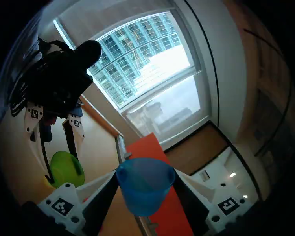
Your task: Pour water
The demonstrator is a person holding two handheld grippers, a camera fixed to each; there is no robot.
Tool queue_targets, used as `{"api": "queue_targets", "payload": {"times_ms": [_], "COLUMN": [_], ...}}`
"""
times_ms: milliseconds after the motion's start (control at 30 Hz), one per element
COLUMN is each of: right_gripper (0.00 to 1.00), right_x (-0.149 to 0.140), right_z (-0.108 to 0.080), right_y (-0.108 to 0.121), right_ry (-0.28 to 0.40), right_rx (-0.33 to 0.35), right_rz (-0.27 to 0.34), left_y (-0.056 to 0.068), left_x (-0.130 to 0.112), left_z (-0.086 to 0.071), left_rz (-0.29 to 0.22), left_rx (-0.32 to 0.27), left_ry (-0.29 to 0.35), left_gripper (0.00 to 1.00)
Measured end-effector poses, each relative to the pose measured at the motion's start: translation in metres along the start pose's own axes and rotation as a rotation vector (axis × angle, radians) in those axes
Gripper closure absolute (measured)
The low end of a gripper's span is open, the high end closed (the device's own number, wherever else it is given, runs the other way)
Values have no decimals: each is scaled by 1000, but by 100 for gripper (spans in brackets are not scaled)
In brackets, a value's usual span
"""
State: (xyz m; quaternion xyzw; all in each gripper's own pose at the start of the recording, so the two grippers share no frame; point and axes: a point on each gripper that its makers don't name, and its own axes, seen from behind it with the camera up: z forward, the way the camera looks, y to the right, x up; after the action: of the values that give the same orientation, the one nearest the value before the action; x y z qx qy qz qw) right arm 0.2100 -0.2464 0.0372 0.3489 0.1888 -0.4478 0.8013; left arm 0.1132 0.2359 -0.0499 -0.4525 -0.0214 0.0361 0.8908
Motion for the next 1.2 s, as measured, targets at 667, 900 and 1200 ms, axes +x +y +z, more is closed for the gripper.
{"api": "queue_targets", "payload": {"times_ms": [667, 900, 1200], "right_gripper": [8, 8, 8], "right_x": [0, 3, 5], "right_z": [8, 7, 7], "right_y": [8, 11, 16], "right_ry": [-12, -5, -4], "right_rx": [-23, -32, -42], "right_rz": [-123, -144, -183], "left_y": [2, 3, 4], "left_x": [2, 1, 2], "left_z": [4, 5, 5], "left_rz": [8, 12, 10], "left_rx": [-9, -9, -10], "left_ry": [5, 2, 4], "left_gripper": [12, 12, 12]}}
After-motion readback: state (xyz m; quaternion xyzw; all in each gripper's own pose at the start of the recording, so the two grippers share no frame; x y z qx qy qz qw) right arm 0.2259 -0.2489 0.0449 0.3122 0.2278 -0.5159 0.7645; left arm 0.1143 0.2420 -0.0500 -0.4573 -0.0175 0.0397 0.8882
